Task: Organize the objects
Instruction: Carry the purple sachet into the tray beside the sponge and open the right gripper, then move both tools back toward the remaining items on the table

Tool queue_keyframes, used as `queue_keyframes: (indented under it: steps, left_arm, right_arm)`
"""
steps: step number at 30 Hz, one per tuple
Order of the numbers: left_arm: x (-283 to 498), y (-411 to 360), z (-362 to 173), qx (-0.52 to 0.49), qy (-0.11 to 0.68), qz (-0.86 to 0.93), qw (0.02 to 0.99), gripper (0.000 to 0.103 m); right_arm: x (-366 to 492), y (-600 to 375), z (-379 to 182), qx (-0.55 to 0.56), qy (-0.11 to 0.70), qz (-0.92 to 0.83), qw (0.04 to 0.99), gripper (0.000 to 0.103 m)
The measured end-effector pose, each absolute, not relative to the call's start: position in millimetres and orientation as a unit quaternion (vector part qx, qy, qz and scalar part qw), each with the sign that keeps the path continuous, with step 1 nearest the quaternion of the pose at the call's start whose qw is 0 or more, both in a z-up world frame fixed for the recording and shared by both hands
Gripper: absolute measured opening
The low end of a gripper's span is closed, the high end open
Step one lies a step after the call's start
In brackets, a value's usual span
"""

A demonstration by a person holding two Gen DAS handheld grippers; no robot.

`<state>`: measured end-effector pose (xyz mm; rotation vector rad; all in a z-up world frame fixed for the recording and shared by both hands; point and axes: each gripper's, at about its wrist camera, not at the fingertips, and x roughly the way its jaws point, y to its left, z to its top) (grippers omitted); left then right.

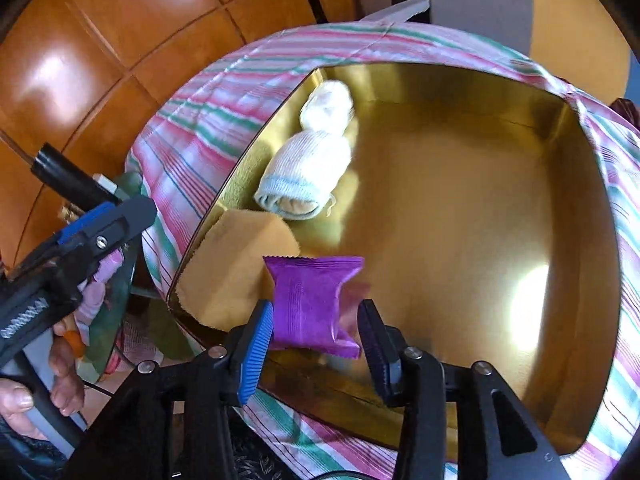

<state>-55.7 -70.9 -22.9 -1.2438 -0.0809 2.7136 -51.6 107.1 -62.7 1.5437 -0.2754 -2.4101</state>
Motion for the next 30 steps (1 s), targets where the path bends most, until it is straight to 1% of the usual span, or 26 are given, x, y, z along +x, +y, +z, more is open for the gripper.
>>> queue_keyframes:
  steps: [5, 9, 16, 30]
  left_arm:
    - [-50, -59, -19, -0.399, 0.004, 0.913, 0.08, 0.084]
    - [-44, -48, -13, -0.386, 0.027, 0.919, 0.082, 0.084]
    - [-34, -27, -5, -0.374, 0.048, 0.921, 0.099, 0.084]
    - [-22, 24, 0, -0.367, 0.087, 0.913, 0.156, 0.084]
  right_arm:
    - [-37, 125, -47, 0.507, -0.107, -0.849, 0.107, 0.045]
    - [-25, 140, -34, 0.486, -0.102, -0.865, 0.078, 0.046]
    - [-5, 174, -16, 0.458, -0.106, -0.882, 0.038, 0.052]
    - [49, 268, -14, 0.439, -0.162, -0.882, -0.061, 0.054]
